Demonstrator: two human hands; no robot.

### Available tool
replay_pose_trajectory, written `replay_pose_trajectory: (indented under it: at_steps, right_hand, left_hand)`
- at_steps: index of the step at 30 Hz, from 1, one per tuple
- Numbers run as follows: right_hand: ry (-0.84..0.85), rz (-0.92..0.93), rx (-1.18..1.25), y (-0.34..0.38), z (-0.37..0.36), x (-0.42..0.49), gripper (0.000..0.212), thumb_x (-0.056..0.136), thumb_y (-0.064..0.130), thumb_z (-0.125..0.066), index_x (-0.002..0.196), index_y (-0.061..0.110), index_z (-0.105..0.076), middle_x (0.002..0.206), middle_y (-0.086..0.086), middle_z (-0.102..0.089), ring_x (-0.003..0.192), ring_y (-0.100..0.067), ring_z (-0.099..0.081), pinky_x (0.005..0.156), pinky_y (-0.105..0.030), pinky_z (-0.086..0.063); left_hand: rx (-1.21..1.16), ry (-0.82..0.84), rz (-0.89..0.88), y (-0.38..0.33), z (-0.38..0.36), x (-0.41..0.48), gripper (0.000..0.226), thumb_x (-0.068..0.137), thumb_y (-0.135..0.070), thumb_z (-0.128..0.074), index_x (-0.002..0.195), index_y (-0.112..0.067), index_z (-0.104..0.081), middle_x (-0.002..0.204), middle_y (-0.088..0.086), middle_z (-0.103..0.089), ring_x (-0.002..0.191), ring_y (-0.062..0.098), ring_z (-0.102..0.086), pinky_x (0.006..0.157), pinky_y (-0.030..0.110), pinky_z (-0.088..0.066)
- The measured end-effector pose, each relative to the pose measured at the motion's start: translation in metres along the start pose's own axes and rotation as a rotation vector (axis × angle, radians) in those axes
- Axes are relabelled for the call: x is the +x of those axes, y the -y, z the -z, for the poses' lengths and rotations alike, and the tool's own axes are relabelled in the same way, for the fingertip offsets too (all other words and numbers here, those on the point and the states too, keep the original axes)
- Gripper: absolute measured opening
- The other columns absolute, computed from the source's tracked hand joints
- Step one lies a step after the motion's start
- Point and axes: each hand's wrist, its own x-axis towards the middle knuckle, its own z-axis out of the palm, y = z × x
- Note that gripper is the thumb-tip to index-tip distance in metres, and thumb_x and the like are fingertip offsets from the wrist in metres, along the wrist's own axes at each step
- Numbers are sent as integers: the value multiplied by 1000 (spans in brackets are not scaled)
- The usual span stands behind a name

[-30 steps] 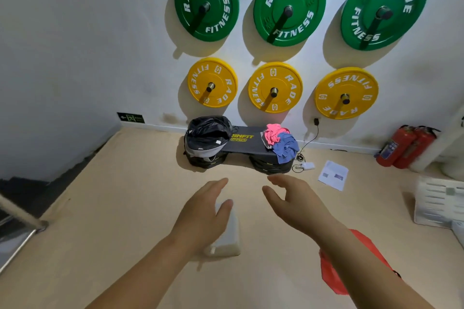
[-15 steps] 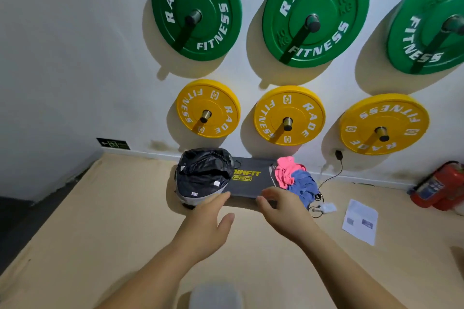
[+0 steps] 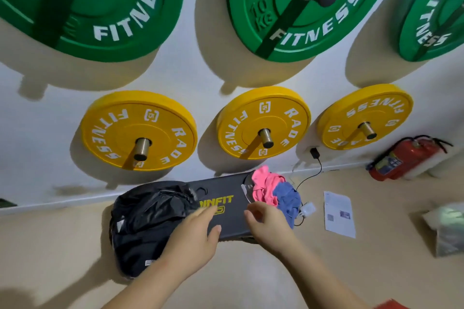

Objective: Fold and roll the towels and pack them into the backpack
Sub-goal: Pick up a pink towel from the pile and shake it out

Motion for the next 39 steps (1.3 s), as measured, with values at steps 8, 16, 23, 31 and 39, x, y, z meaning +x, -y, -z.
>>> replay_pose_trajectory:
  at_steps: [8,16,23,31,39]
  right_hand:
    - [-78,-131,69,-120,20,145,25,96,31,-54,111,22,-73,94,9,-72,92,-12,-66,83,-29,-53]
    - [-95,-207,204,-251,-6,260,13,96,28,-55,95,24,-67,78,12,-68,79,-8,-64,67,-15,-42]
    - [-292,-146,-161,-347,-126,367,28,93,36,-52,82,12,-59,78,-3,-61,74,-26,-58,58,-37,-49]
    - [-486,-210,-148,-431,-198,426,26,84,30,-60,68,10,-58,60,-5,-61,59,-28,-54,52,-35,-45]
    - [-693,-96,369,-397,-185,392,21,85,18,-50,76,-1,-54,62,-8,-62,55,-21,-57,57,-35,-52]
  left_hand:
    - [-4,78,-14,-6,-99,151,53,100,-38,-52,151,-24,-44,152,-11,-46,142,9,-41,115,27,-35]
    - [1,95,59,28,-217,239,54,99,-33,-56,150,-23,-46,151,-16,-46,140,2,-40,112,9,-22]
    - [-18,28,-61,134,-338,326,49,98,-27,-58,146,-21,-49,147,-12,-51,137,8,-44,110,19,-33]
    - [-39,8,-243,224,-413,358,53,100,-28,-55,151,-25,-41,151,-16,-41,135,2,-43,113,23,-36]
    - [-18,-79,-296,232,-387,311,56,98,-30,-56,151,-27,-39,147,-17,-42,126,9,-49,104,21,-39]
